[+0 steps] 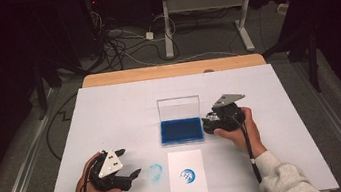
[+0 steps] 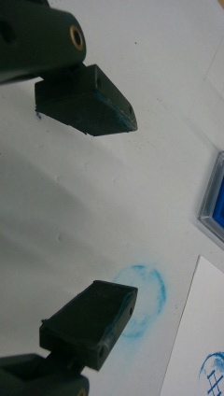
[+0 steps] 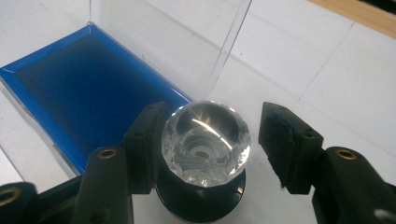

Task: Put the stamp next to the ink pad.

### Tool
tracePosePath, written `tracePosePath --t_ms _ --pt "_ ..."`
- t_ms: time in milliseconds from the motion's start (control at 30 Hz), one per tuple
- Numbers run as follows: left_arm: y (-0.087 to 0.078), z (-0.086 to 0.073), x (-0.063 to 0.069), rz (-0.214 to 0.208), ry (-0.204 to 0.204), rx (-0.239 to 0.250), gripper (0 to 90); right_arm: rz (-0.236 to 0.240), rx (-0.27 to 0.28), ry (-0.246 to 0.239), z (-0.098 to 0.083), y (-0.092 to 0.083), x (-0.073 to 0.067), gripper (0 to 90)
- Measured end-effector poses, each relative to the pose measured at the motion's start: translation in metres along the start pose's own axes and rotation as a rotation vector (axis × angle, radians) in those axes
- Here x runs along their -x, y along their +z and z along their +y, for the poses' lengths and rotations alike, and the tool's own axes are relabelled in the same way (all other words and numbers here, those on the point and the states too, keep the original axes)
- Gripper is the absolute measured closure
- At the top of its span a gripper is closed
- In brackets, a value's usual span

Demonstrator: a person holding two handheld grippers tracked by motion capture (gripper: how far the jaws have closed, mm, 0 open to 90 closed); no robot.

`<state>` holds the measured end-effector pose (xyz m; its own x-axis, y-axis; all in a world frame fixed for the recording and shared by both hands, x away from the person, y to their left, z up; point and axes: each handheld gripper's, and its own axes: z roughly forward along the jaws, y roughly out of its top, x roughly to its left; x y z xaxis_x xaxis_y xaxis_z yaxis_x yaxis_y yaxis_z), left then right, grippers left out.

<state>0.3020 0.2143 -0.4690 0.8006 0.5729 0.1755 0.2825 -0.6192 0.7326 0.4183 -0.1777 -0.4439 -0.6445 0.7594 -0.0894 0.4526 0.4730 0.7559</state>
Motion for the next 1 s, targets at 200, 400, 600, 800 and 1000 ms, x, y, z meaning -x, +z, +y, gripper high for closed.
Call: tracePosePath --t_ms 200,400,600,800,1000 --pt "0.000 0.000 0.000 0.001 0.000 -0.002 17.9 -0.010 0.037 0.005 0.001 -0.003 0.001 33.5" --pt "0.000 0.000 0.000 0.004 -0.002 0.001 17.9 -0.052 0.055 0.019 0.003 -0.005 -0.002 22.9" --pt "0.000 0.000 0.000 0.003 -0.001 0.000 17.9 -0.068 0.089 0.014 0.005 -0.009 -0.004 20.6" --pt "0.001 0.000 0.000 0.001 -0.003 0.001 17.9 -0.070 0.146 0.004 0.008 -0.018 -0.007 19.1" --pt "0.001 0.000 0.000 0.000 -0.005 0.000 17.9 -0.076 0.172 -0.003 0.010 -0.024 -0.009 19.4"
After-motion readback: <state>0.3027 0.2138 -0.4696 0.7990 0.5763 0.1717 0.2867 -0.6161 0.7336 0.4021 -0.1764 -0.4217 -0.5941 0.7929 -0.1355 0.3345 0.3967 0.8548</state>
